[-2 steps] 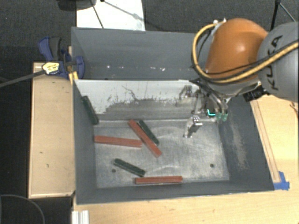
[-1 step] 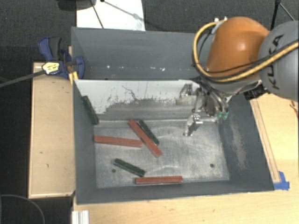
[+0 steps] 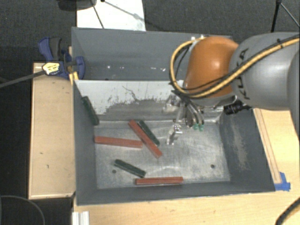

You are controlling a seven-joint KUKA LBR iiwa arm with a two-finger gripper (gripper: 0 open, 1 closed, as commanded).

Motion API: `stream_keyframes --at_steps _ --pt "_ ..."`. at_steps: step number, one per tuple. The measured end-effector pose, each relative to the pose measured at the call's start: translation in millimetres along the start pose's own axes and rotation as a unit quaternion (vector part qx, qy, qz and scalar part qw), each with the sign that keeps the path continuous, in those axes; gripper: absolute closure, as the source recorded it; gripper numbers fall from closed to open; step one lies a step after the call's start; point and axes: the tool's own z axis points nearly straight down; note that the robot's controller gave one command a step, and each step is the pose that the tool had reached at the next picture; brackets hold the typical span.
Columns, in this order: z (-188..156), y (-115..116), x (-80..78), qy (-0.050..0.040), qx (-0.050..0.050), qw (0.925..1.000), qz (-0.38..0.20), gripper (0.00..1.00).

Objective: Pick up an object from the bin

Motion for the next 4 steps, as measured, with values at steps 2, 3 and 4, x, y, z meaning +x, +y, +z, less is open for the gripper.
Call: stream_keyframes --at_steps 2,3,4 --pt "54 72 4.3 0.0004 0.000 0.9991 0.042 0.00" --pt "102 125 16.7 0.0007 -0.001 0.9992 0.040 0.00" --pt "101 154 4.8 0.0004 0.002 0.9999 0.017 1.00"
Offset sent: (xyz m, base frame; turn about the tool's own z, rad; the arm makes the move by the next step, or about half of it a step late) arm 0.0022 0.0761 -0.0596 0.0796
